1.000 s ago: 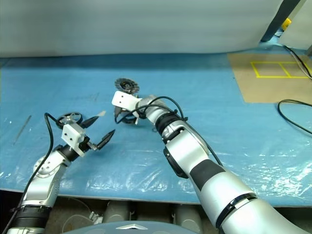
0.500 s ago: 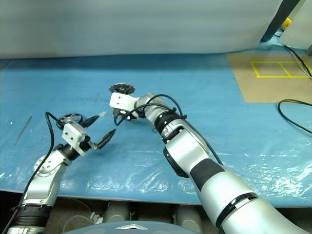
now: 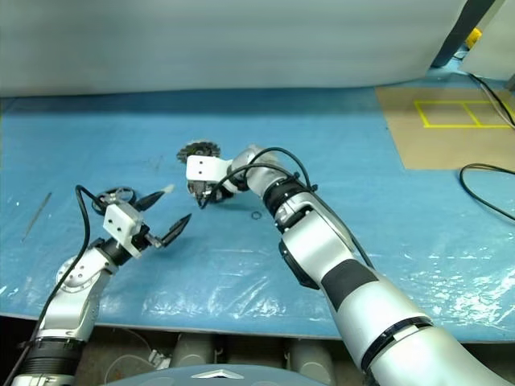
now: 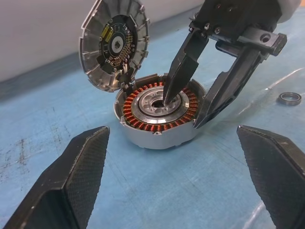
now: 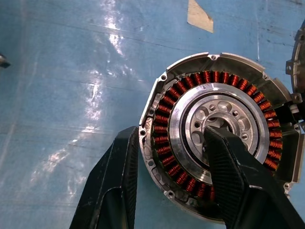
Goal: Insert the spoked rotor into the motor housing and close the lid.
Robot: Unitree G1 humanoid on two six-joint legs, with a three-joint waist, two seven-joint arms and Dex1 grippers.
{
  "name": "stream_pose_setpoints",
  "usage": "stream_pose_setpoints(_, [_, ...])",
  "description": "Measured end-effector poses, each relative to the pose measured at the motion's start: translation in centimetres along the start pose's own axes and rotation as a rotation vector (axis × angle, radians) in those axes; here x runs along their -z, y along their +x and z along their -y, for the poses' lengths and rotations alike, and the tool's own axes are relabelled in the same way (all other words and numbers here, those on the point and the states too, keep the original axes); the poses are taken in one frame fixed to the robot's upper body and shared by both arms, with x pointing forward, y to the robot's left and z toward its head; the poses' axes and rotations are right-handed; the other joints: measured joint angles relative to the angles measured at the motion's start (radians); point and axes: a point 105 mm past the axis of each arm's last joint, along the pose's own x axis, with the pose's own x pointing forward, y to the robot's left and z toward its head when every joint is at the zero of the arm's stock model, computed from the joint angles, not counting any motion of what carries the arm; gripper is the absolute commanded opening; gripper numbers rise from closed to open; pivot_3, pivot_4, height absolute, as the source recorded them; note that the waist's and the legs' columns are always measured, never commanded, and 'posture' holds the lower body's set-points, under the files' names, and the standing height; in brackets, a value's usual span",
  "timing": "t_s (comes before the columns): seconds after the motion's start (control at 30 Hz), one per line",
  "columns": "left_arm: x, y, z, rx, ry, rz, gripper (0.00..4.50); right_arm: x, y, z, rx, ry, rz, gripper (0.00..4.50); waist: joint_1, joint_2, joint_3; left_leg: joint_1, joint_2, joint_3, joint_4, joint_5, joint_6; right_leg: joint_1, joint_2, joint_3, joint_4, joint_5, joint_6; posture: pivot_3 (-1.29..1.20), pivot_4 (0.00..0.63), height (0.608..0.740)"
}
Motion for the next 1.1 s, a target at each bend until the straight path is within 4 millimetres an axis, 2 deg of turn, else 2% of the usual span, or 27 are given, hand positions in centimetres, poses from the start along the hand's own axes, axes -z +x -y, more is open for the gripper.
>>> stream_pose_setpoints(0.17, [-0.1, -0.5, 0.6, 0.014, -0.006, 0.0, 4.5, 0.0, -0.1, -1.2, -0.038, 0.001, 0.047, 1.74, 0.0, -0.001, 0.0, 0.0, 0.0, 0.0, 0.0, 0.0, 0.001, 0.0, 0.0, 0.0, 0.0, 0.0, 0.0, 0.0, 0.15, 0.74])
stream_pose_setpoints(0.6, [0.4, -1.8, 2.2, 0.045, -0.034, -0.031, 4.5, -0.8, -1.5, -6.9, -0.115, 0.019, 0.076, 1.74, -0.002, -0.002, -0.001, 0.002, 0.0, 0.0, -0.004, 0.0, 0.001, 0.001, 0.001, 0.001, -0.002, 0.0, 0.001, 0.0, 0.15, 0.74])
stream_pose_setpoints(0.73, [0.9, -2.3, 2.5, 0.044, -0.047, -0.051, 4.5, -1.1, -1.6, -7.8, -0.129, 0.029, 0.077, 1.74, -0.003, -0.002, -0.001, 0.003, 0.0, 0.0, -0.005, 0.0, 0.0, 0.0, 0.001, 0.002, -0.003, 0.0, 0.001, 0.0, 0.15, 0.74])
stream_pose_setpoints(1.0, [1.2, -2.7, 2.8, 0.048, -0.056, -0.064, 4.5, -1.6, -1.3, -8.4, -0.144, 0.073, 0.145, 4.43, -0.003, -0.003, 0.0, 0.003, -0.001, 0.0, -0.005, 0.001, -0.002, 0.0, 0.001, 0.002, -0.003, 0.0, 0.001, 0.0, 0.15, 0.74])
stream_pose_setpoints(1.1, [1.2, -2.5, 2.9, 0.065, -0.055, -0.061, 4.5, -2.2, -2.3, -8.3, -0.131, 0.078, 0.224, 4.43, -0.001, -0.005, 0.001, 0.001, -0.001, 0.0, -0.004, 0.002, -0.003, -0.001, 0.001, 0.002, -0.003, 0.0, 0.001, 0.0, 0.15, 0.74])
